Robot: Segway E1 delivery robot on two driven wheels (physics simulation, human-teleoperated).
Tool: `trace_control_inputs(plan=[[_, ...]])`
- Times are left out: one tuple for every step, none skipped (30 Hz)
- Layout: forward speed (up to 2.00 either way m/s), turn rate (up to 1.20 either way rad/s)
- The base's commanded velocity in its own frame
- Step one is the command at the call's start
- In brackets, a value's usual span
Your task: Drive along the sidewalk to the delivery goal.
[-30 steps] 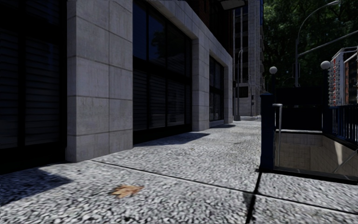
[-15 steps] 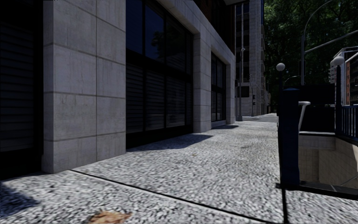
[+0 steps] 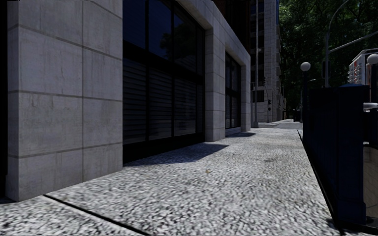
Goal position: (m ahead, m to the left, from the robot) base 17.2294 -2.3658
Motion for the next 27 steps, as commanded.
trace_control_inputs(plan=[[1.01, 0.0], [1.01, 0.0], [1.02, 0.0], [1.02, 0.0], [1.02, 0.0], [1.02, 0.0], [1.02, 0.0], [1.02, 0.0], [1.02, 0.0], [1.02, 0.0], [1.02, 0.0], [1.02, 0.0], [1.02, 0.0], [1.02, 0.0], [1.02, 0.0], [1.02, 0.0], [1.02, 0.0], [1.02, 0.0], [1.02, 0.0], [1.02, 0.0], [1.02, 0.0], [1.02, 0.0], [1.02, 0.0], [1.02, 0.0], [1.02, 0.0], [1.02, 0.0], [1.02, 0.0]])
